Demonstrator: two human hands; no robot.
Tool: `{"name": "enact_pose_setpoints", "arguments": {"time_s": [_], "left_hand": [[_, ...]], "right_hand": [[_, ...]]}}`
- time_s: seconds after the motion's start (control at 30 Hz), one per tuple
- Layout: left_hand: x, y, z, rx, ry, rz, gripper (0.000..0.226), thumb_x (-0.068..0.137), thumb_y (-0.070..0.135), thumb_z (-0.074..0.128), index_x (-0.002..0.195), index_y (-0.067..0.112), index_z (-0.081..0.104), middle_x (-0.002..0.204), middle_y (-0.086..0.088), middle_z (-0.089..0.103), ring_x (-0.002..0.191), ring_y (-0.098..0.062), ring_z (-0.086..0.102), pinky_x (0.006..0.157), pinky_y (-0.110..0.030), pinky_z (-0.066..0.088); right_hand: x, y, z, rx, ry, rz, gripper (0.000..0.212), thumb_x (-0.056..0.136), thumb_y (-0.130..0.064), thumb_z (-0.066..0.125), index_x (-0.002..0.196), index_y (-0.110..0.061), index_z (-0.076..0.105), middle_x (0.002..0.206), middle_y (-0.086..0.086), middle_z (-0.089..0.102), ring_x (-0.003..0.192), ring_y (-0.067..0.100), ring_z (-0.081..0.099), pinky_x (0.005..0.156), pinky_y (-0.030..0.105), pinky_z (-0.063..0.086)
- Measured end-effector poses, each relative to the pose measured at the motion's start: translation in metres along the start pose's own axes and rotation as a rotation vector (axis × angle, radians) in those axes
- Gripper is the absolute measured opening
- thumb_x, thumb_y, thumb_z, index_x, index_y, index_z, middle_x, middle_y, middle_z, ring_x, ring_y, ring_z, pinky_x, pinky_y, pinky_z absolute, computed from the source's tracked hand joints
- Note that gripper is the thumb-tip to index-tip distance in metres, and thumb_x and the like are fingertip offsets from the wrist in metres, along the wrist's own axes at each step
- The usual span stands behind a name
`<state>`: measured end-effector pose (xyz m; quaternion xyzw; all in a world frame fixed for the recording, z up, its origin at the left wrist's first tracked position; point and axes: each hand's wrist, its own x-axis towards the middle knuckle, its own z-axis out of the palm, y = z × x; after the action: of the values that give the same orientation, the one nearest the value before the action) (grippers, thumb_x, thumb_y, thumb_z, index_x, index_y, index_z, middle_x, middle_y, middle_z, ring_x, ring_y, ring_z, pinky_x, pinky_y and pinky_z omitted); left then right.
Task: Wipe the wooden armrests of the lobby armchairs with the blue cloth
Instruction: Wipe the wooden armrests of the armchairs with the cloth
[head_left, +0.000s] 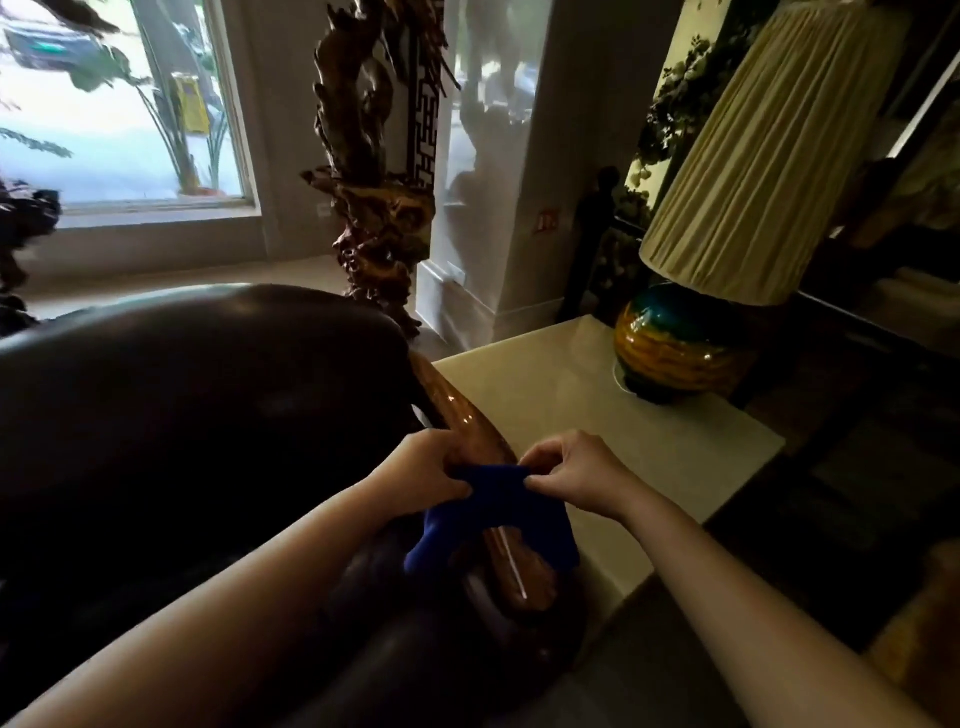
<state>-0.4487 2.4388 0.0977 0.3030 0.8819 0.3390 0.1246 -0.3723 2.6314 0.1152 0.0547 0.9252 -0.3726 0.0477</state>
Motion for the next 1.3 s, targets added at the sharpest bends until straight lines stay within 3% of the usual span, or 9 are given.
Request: {"name": "enact_pose_setpoints", "arguments": {"time_s": [0.33,0.5,0.63,0.87,0.93,1.0,1.07,1.17,1.3], "left_hand": [[0.096,-0.017,0.129,-0.060,-0.093,-0.144,0.025,0.073,0.014,0.068,0.098,0.013,0.063,0.092,-0.001,0.061,0.081,-0.014,0.057,0.067,-0.021,0.047],[0.110,-0.038,0.215,-0.115,-0.031,-0.284,0.022,0.073,0.009,0.065,0.094,0.015,0.064,0.095,-0.002,0.066,0.086,-0.014,0.062,0.073,-0.026,0.053],[0.112,-0.070,0.289,-0.198,0.002,-0.391,0.021,0.071,0.006,0.066,0.087,0.020,0.063,0.085,0.010,0.062,0.078,-0.004,0.061,0.057,-0.009,0.048],[0.121,-0.127,0.380,-0.210,0.035,-0.393,0.030,0.072,0.007,0.066,0.083,0.034,0.059,0.083,0.016,0.059,0.080,0.001,0.059,0.063,-0.013,0.047],[0.124,-0.137,0.391,-0.187,0.100,-0.364,0.035,0.074,0.010,0.066,0.086,0.041,0.056,0.085,0.022,0.057,0.083,0.010,0.056,0.070,-0.014,0.044],[0.122,-0.145,0.411,-0.172,0.257,-0.338,0.042,0.079,0.020,0.062,0.102,0.052,0.048,0.105,0.030,0.053,0.102,0.018,0.048,0.085,-0.011,0.044],[0.120,-0.151,0.443,-0.126,0.522,-0.363,0.047,0.088,0.035,0.045,0.129,0.050,0.028,0.142,0.024,0.032,0.132,0.013,0.024,0.110,-0.017,0.025],[0.129,-0.157,0.495,-0.169,0.721,-0.466,0.052,0.091,0.043,0.021,0.140,0.038,0.003,0.151,0.021,-0.006,0.141,0.004,-0.008,0.118,-0.031,0.002],[0.163,-0.176,0.526,-0.316,0.815,-0.472,0.052,0.092,0.039,0.021,0.139,0.034,-0.002,0.152,0.015,-0.006,0.143,0.000,-0.007,0.121,-0.037,0.007]], "right_hand": [[0.066,0.158,-0.007,0.038,-0.130,0.055,0.023,0.078,-0.014,0.069,0.080,-0.036,0.064,0.081,-0.016,0.065,0.077,0.000,0.063,0.061,0.013,0.051],[0.091,0.247,0.017,0.030,-0.239,0.011,0.022,0.076,-0.016,0.070,0.080,-0.037,0.066,0.084,-0.016,0.066,0.081,-0.002,0.063,0.070,0.019,0.052],[0.102,0.316,0.055,-0.010,-0.302,-0.022,0.019,0.075,-0.018,0.071,0.080,-0.036,0.066,0.081,-0.020,0.062,0.079,-0.005,0.059,0.065,0.009,0.041],[0.122,0.403,0.118,-0.059,-0.273,-0.080,0.017,0.077,-0.016,0.069,0.093,-0.023,0.069,0.096,-0.007,0.064,0.085,0.003,0.054,0.068,0.002,0.034],[0.130,0.414,0.130,-0.067,-0.214,-0.127,0.020,0.077,-0.015,0.069,0.096,-0.019,0.069,0.101,-0.002,0.066,0.092,0.007,0.056,0.072,0.000,0.032],[0.134,0.427,0.150,-0.075,-0.153,-0.181,0.032,0.082,-0.019,0.065,0.114,-0.017,0.063,0.125,0.003,0.059,0.119,0.017,0.049,0.093,0.007,0.027],[0.129,0.442,0.180,-0.137,-0.074,-0.197,0.053,0.092,-0.038,0.045,0.141,-0.027,0.029,0.153,-0.001,0.018,0.142,0.018,0.011,0.111,0.027,0.010],[0.117,0.459,0.228,-0.148,0.085,-0.134,0.060,0.089,-0.058,0.011,0.140,-0.039,-0.014,0.153,-0.004,-0.017,0.142,0.013,-0.017,0.113,0.040,-0.005],[0.126,0.473,0.266,-0.042,0.305,-0.097,0.065,0.091,-0.048,0.026,0.144,-0.025,-0.004,0.154,0.004,-0.009,0.143,0.020,-0.006,0.116,0.044,0.007]]}}
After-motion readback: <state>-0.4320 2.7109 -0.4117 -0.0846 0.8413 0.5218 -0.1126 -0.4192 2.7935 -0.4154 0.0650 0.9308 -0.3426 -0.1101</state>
